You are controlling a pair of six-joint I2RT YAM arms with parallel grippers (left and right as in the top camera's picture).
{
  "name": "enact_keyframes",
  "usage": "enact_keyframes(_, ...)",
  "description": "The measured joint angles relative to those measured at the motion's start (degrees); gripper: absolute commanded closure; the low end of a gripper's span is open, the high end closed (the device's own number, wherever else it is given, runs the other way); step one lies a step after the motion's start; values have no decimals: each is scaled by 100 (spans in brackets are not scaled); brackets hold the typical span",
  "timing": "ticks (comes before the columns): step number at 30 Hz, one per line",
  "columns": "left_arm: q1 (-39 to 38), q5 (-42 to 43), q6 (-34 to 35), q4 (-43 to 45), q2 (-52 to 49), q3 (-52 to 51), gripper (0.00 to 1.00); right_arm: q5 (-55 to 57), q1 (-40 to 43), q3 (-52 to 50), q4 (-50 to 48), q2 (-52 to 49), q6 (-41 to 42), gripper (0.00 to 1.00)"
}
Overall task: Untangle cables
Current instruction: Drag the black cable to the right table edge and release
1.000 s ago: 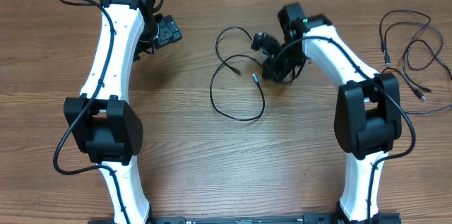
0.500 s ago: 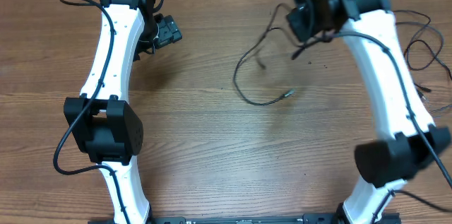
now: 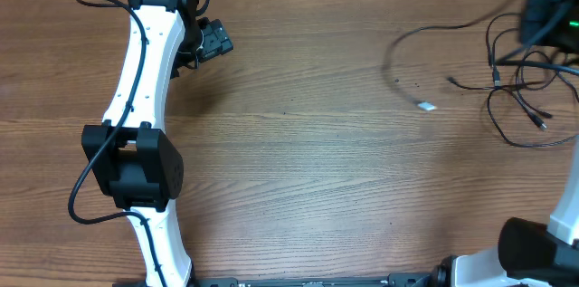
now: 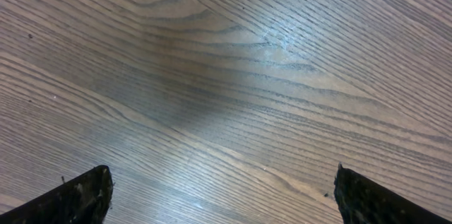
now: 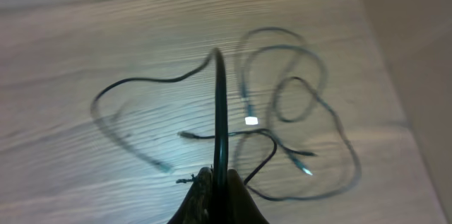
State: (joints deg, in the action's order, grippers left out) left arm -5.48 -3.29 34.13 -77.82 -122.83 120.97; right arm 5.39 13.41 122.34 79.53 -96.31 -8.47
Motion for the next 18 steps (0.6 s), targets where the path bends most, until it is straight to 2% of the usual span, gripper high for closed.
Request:
enact_keyframes(10, 0, 0, 0, 4, 0, 2, 0, 2, 1751, 0, -216, 35, 79, 96)
enact_keyframes(18, 0, 0, 0, 2, 0, 2, 0, 0, 2745, 2, -369, -87, 76, 96)
